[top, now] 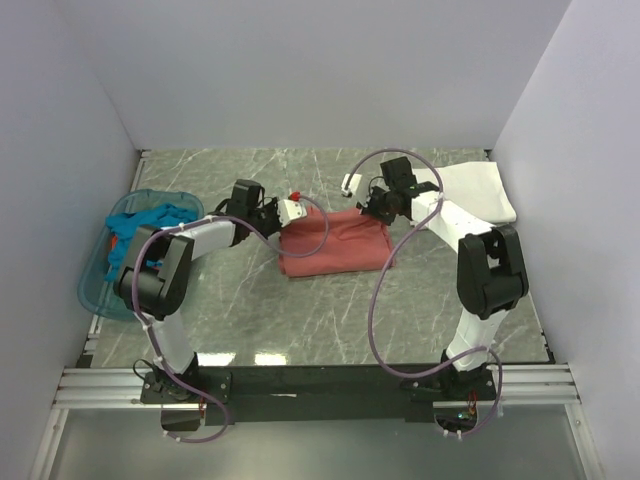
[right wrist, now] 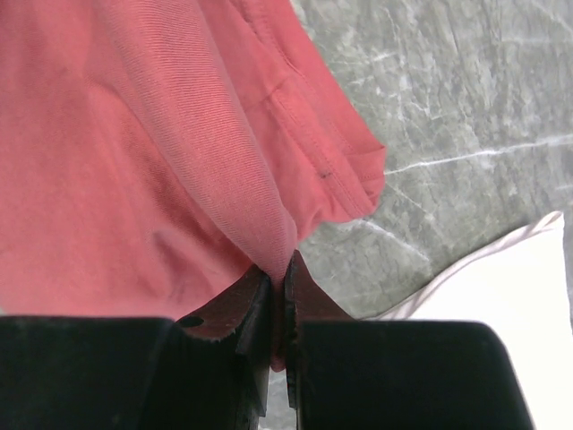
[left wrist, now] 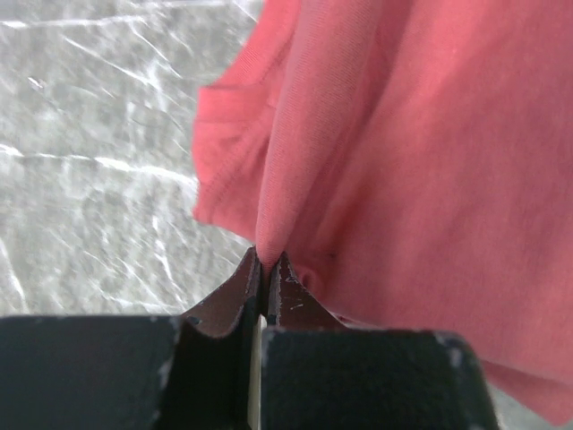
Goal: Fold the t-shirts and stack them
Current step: Fold the tshirt, then neatly place the folded tshirt to the corner
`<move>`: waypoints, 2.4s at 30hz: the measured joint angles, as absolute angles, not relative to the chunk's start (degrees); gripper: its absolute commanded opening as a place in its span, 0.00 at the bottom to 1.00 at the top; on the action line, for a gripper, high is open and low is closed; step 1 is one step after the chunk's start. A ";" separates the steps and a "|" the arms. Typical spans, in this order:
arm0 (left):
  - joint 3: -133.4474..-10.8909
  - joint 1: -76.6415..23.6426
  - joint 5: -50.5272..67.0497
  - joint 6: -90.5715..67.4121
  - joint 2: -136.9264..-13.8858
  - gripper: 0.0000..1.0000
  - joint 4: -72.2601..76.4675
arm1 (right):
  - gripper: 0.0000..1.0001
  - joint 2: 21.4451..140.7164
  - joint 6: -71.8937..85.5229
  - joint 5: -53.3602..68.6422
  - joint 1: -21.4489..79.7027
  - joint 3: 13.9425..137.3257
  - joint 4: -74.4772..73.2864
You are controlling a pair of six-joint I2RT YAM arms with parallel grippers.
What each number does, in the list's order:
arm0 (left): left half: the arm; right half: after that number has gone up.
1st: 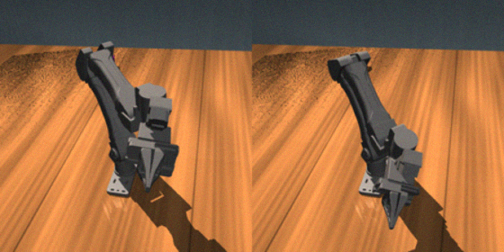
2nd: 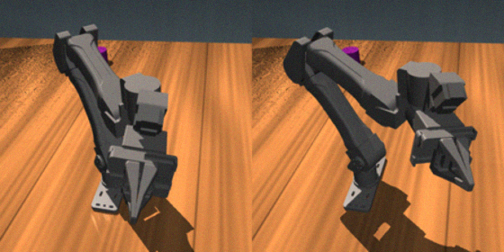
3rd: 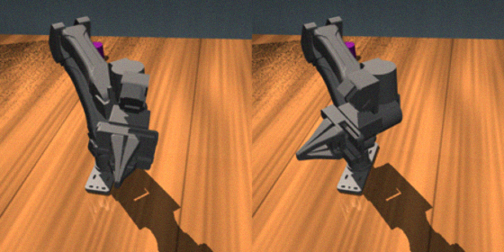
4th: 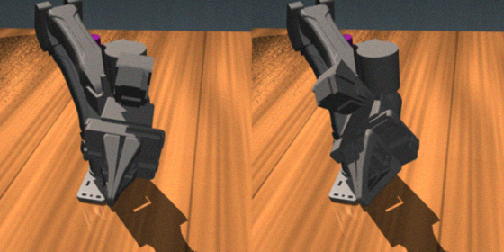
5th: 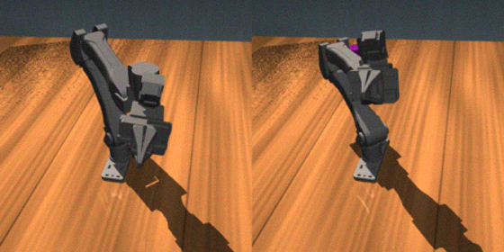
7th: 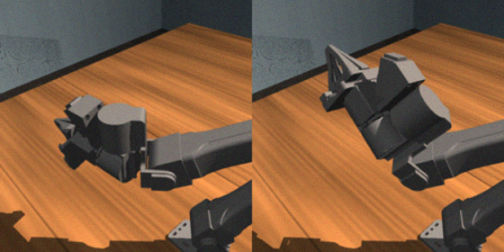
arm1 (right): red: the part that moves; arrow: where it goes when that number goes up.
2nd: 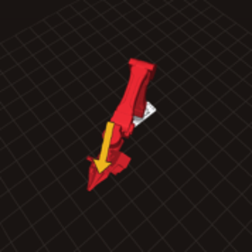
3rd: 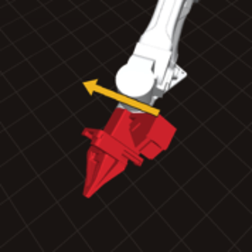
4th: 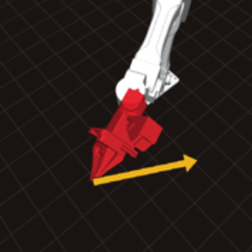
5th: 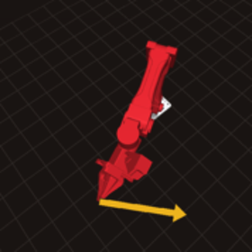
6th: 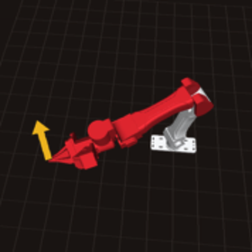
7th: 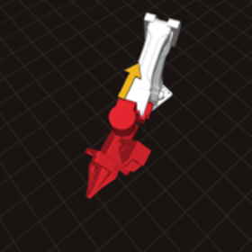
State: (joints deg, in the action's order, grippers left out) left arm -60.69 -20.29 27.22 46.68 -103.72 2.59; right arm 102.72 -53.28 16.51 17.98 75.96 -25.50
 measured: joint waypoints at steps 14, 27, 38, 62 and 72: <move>-64.55 -20.27 26.13 43.59 -107.07 0.00 9.23 | 0.00 105.38 -48.69 12.45 17.15 77.91 -23.07; -68.47 -20.27 18.63 34.61 -109.36 0.99 11.42 | 0.72 106.26 -40.91 6.28 17.10 79.68 -20.60; -73.97 -12.36 5.34 -5.08 -92.12 1.00 2.68 | 0.85 100.75 -19.18 22.70 6.04 82.35 -24.47; -39.51 -7.20 15.46 -17.67 -46.35 0.96 -14.46 | 0.88 113.01 11.81 29.52 4.27 75.26 -23.73; -39.51 -7.20 15.35 -17.21 -49.28 0.96 -14.55 | 0.82 116.09 13.30 37.39 5.28 77.62 -24.73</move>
State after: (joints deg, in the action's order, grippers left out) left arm -39.51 -7.20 15.35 -17.21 -49.28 -14.55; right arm 116.09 13.30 37.39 5.28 77.62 -24.73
